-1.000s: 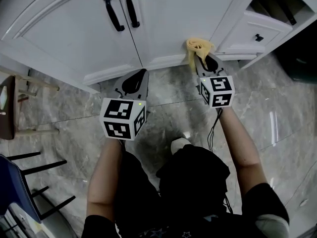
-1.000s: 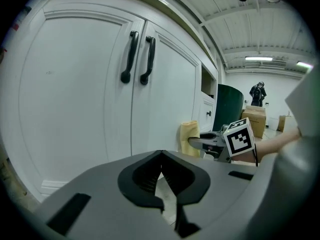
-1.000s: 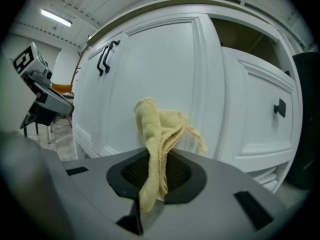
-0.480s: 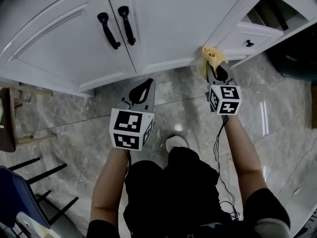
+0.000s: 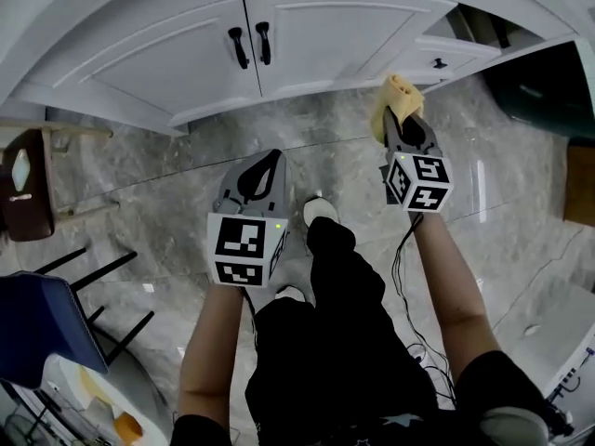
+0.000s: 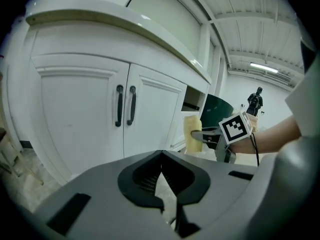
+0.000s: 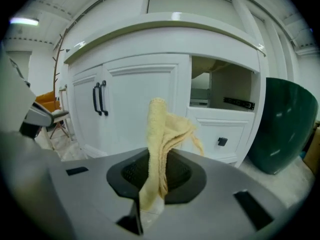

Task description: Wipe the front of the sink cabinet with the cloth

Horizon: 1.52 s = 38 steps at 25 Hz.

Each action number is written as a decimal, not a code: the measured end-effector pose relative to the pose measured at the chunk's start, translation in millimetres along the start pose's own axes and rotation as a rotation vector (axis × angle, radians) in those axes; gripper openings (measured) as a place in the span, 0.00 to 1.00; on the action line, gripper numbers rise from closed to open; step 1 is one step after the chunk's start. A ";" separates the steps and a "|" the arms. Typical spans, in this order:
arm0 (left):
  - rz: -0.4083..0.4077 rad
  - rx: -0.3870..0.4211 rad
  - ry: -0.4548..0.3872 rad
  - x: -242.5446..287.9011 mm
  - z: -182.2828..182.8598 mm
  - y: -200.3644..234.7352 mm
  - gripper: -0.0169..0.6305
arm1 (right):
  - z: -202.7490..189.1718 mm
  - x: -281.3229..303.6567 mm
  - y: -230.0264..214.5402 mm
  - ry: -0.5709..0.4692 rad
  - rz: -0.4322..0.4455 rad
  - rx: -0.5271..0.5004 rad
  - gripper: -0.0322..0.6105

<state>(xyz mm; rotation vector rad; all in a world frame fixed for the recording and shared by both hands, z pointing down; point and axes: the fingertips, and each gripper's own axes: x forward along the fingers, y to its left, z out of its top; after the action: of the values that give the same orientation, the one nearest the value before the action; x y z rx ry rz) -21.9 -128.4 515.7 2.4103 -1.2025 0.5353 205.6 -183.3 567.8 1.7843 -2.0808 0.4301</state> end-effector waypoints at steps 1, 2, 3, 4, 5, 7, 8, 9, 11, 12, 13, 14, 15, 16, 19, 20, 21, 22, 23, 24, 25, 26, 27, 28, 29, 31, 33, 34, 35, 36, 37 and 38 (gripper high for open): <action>0.000 0.000 0.005 -14.7 8.5 -5.5 0.05 | 9.5 -13.2 4.5 0.004 0.002 0.012 0.15; 0.000 0.002 0.008 -29.7 17.5 -10.7 0.05 | 19.5 -26.5 9.4 0.008 0.003 0.021 0.15; 0.000 0.006 0.009 -45.2 26.4 -15.2 0.05 | 29.9 -40.2 14.7 0.010 0.005 0.029 0.15; 0.002 0.009 0.010 -61.4 34.6 -19.6 0.05 | 40.2 -54.6 20.5 0.010 0.007 0.035 0.15; 0.003 0.007 0.012 -78.3 41.6 -24.6 0.05 | 50.0 -70.1 26.7 0.011 0.009 0.040 0.15; 0.001 -0.003 0.022 -111.8 52.5 -36.5 0.05 | 67.0 -103.1 39.3 0.017 0.014 0.050 0.15; 0.000 -0.004 0.029 -127.4 57.2 -42.5 0.05 | 74.7 -119.8 45.0 0.022 0.016 0.053 0.15; -0.002 -0.003 0.035 -142.3 62.2 -48.5 0.05 | 82.5 -136.2 50.2 0.027 0.016 0.055 0.15; -0.013 -0.006 0.046 -171.7 73.4 -62.2 0.05 | 98.6 -169.8 59.8 0.035 0.014 0.059 0.15; -0.023 -0.012 0.048 -186.1 79.6 -69.7 0.05 | 107.0 -187.2 64.3 0.038 0.012 0.062 0.15; -0.032 -0.017 0.049 -199.4 86.6 -76.3 0.05 | 116.0 -204.3 68.5 0.040 0.010 0.066 0.15; -0.039 -0.021 0.049 -211.5 93.9 -81.3 0.05 | 125.6 -220.4 72.7 0.039 0.010 0.067 0.15; -0.040 -0.024 0.049 -222.6 101.0 -84.6 0.05 | 135.4 -235.1 77.2 0.038 0.012 0.067 0.15; -0.037 -0.028 0.050 -233.0 107.1 -87.0 0.05 | 144.5 -248.8 82.1 0.036 0.017 0.062 0.15; -0.019 -0.050 0.053 -257.6 119.2 -94.1 0.05 | 165.0 -285.3 91.8 0.035 0.035 0.040 0.15; -0.014 -0.055 0.053 -263.6 121.8 -96.0 0.05 | 169.6 -295.8 93.2 0.034 0.038 0.038 0.15; -0.006 -0.058 0.054 -269.7 123.5 -97.2 0.05 | 173.7 -304.9 95.1 0.032 0.042 0.039 0.15; 0.005 -0.060 0.056 -276.0 124.1 -98.0 0.05 | 177.5 -312.8 98.0 0.031 0.050 0.041 0.15; 0.020 -0.061 0.060 -282.7 123.5 -99.4 0.05 | 181.6 -319.7 101.4 0.029 0.063 0.039 0.15; 0.034 -0.061 0.066 -289.4 122.3 -102.2 0.05 | 186.0 -326.1 104.8 0.025 0.077 0.033 0.15; 0.046 -0.060 0.071 -295.9 121.1 -106.7 0.05 | 190.8 -332.2 107.6 0.019 0.090 0.024 0.15; 0.054 -0.058 0.076 -301.9 120.3 -112.6 0.05 | 195.7 -338.1 109.6 0.011 0.103 0.013 0.15; 0.061 -0.056 0.078 -307.6 120.0 -119.4 0.05 | 200.2 -344.1 111.0 0.002 0.116 0.004 0.15; 0.069 -0.055 0.077 -313.1 120.2 -126.6 0.05 | 204.0 -350.3 112.2 -0.006 0.132 -0.004 0.15; 0.079 -0.057 0.074 -318.7 120.8 -133.9 0.05 | 206.7 -356.8 113.5 -0.012 0.152 -0.016 0.15; 0.099 -0.063 0.061 -330.9 122.1 -148.9 0.05 | 208.7 -371.6 117.0 -0.016 0.199 -0.061 0.15; 0.110 -0.062 0.049 -344.1 121.5 -166.7 0.05 | 206.8 -390.2 118.0 -0.013 0.238 -0.114 0.15; 0.112 -0.061 0.046 -350.7 120.0 -176.7 0.05 | 205.3 -401.0 116.7 -0.011 0.252 -0.129 0.15; 0.114 -0.061 0.045 -357.1 118.0 -186.7 0.05 | 204.0 -412.3 114.6 -0.010 0.262 -0.137 0.15; 0.115 -0.064 0.045 -363.4 115.4 -196.7 0.05 | 202.7 -424.1 112.3 -0.011 0.269 -0.141 0.15; 0.117 -0.068 0.047 -369.6 112.7 -206.9 0.05 | 201.4 -436.6 110.0 -0.013 0.275 -0.144 0.15; 0.117 -0.071 0.048 -375.8 110.2 -217.6 0.05 | 200.0 -449.6 107.4 -0.016 0.278 -0.145 0.15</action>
<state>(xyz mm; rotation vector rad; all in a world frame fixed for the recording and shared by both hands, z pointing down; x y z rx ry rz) -37.0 186.4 197.2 2.2661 -1.3249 0.5722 144.4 136.3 183.4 1.4279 -2.3168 0.3291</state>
